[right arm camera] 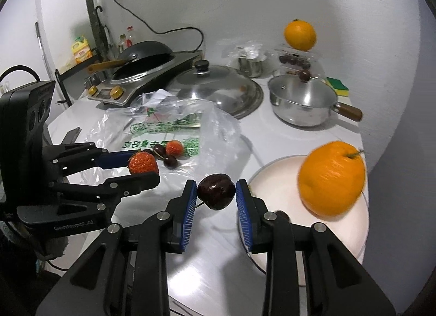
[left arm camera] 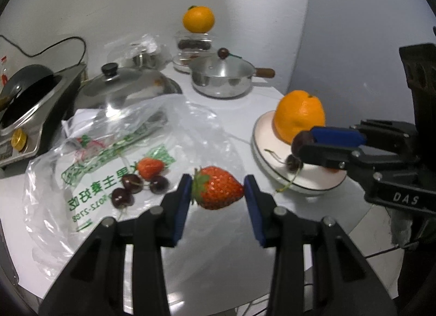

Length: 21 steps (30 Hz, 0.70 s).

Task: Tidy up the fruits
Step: 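Carry the cherry in the right gripper over the plate while the left carries the strawberry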

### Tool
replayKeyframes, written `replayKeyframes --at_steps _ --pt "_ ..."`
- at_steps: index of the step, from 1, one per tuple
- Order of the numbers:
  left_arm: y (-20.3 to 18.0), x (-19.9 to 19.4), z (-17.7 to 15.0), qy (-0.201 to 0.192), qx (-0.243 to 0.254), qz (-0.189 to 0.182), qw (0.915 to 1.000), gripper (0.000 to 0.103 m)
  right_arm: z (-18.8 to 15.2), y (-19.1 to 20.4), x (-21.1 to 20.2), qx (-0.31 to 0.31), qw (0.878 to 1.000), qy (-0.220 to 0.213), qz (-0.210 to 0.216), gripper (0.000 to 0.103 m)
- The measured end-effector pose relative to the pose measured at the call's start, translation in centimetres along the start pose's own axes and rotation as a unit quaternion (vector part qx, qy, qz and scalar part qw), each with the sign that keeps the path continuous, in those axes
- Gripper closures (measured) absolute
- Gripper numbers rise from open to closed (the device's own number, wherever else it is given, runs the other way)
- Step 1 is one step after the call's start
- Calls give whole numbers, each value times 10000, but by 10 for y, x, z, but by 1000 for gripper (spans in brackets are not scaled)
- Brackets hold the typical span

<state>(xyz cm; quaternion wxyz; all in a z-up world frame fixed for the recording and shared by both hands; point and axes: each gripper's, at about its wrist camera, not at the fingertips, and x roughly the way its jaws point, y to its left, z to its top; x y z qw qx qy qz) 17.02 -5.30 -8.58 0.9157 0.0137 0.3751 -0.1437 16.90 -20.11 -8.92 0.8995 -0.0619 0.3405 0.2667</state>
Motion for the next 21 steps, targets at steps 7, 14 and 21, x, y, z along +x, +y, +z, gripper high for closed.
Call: replayKeyframes --at_steps 7,14,21 --pt "-26 7 5 41 185 -140 9997 63 -15 -22 -16 194 9997 -31 -154 71" --pt "-51 18 10 114 368 -267 9989 63 -28 -47 -29 413 9987 -62 -304 71" --pt "-73 33 16 194 517 -397 9977 63 -41 -73 -38 614 9970 -50 -463 71"
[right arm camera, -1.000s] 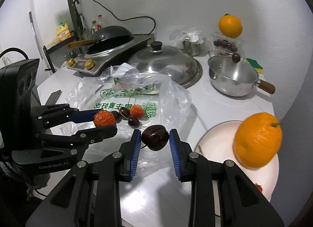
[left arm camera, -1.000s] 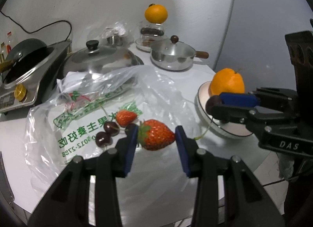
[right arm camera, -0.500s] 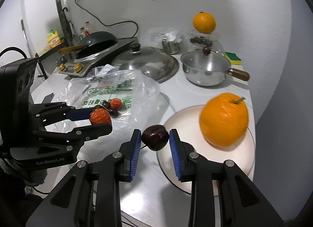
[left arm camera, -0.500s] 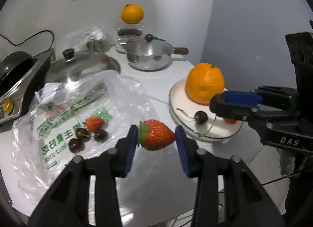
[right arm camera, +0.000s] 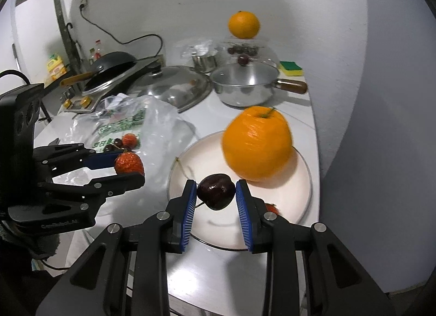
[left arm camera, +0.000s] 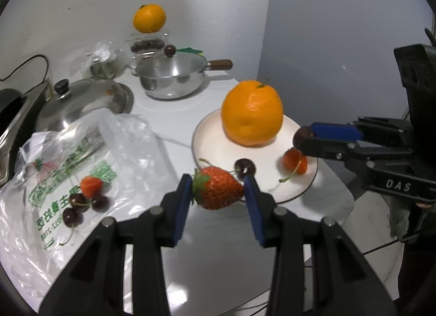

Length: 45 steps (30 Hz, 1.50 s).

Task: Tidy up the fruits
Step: 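Carry the cherry in the right gripper over the plate while the left carries the strawberry, then lower the strawberry onto the plate beside the orange and open the left gripper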

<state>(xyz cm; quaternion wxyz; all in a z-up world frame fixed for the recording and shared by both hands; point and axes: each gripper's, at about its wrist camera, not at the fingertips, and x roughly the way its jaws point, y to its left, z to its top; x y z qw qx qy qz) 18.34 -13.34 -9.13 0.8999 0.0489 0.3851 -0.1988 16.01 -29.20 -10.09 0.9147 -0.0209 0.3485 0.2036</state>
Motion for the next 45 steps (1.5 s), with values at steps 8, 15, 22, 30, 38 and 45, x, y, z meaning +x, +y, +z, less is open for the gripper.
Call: replayKeyframes --at_steps 8,15,22,30,38,45 --pt "-21 18 5 116 125 -139 9998 63 -8 -25 0 185 9998 37 -95 71" --pt "-35 35 8 241 210 -216 9993 63 -12 -45 3 313 9994 61 -137 71" --pt "-45 52 13 356 259 -321 9985 63 -12 -60 8 395 9991 77 -155 71" --pt "-62 67 15 464 367 -416 9974 63 -10 -74 16 459 9988 113 -161 71" --pt "-68 80 16 569 377 -499 9964 63 -8 -79 21 468 9987 125 -147 71" --pt "-68 91 13 663 355 -561 9956 63 -7 -80 29 446 9987 193 -134 71"
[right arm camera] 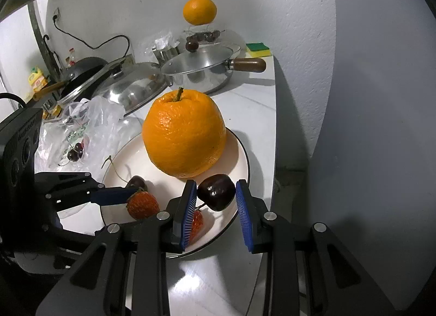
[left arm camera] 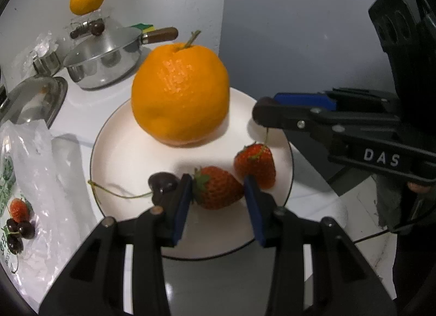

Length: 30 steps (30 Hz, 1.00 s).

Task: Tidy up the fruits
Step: 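Lower the strawberry onto the plate beside the orange and open the left gripper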

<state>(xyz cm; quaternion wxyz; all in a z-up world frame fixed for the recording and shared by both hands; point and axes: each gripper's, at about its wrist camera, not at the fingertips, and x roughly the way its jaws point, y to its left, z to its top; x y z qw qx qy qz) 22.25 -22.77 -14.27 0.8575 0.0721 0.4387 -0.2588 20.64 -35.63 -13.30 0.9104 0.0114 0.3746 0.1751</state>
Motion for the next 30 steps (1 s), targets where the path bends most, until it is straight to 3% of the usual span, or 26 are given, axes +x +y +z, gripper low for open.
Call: replayKeyframes --at_steps 25,30 --pt "1 6 1 82 -45 -16 10000 61 6 3 21 -77 9999 146 50 71" --pt "1 3 1 20 -25 -18 10000 51 5 4 22 -76 9999 149 38 71"
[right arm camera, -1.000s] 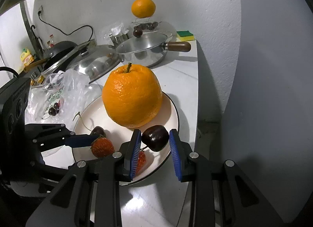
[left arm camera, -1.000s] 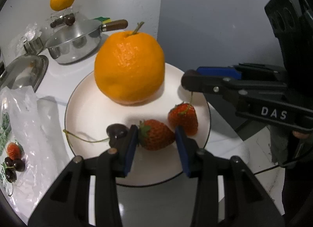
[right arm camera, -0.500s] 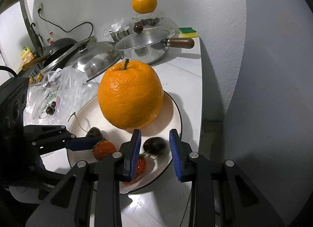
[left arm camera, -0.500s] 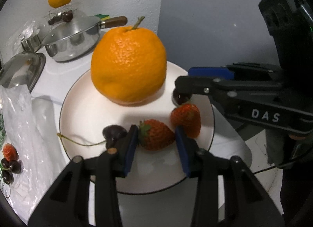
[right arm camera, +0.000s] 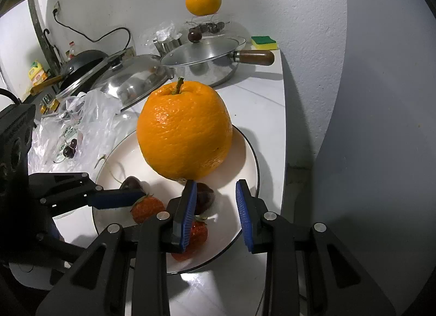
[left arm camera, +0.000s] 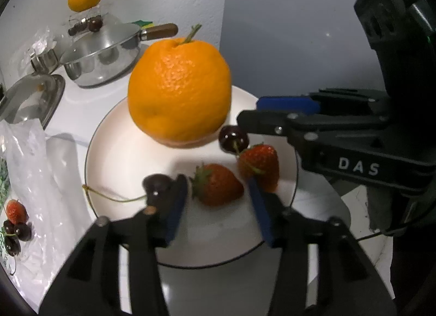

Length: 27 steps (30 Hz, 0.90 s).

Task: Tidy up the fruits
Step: 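Lower the strawberry onto the plate beside the orange and open the left gripper, then lower the dark cherry onto the plate and open the right gripper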

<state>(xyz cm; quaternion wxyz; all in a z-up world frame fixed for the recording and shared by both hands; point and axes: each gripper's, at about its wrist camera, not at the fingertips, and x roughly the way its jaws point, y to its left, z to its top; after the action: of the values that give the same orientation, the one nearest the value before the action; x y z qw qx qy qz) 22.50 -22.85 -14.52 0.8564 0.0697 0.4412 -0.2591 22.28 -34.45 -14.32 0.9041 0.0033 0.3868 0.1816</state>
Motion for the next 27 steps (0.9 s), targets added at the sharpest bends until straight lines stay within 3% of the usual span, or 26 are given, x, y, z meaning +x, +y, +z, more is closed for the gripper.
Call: replayKeyframes --at_steps 27 --pt "7 -36 -7 -289 -134 292 9991 50 -2 12 -21 84 9998 -183 -82 71"
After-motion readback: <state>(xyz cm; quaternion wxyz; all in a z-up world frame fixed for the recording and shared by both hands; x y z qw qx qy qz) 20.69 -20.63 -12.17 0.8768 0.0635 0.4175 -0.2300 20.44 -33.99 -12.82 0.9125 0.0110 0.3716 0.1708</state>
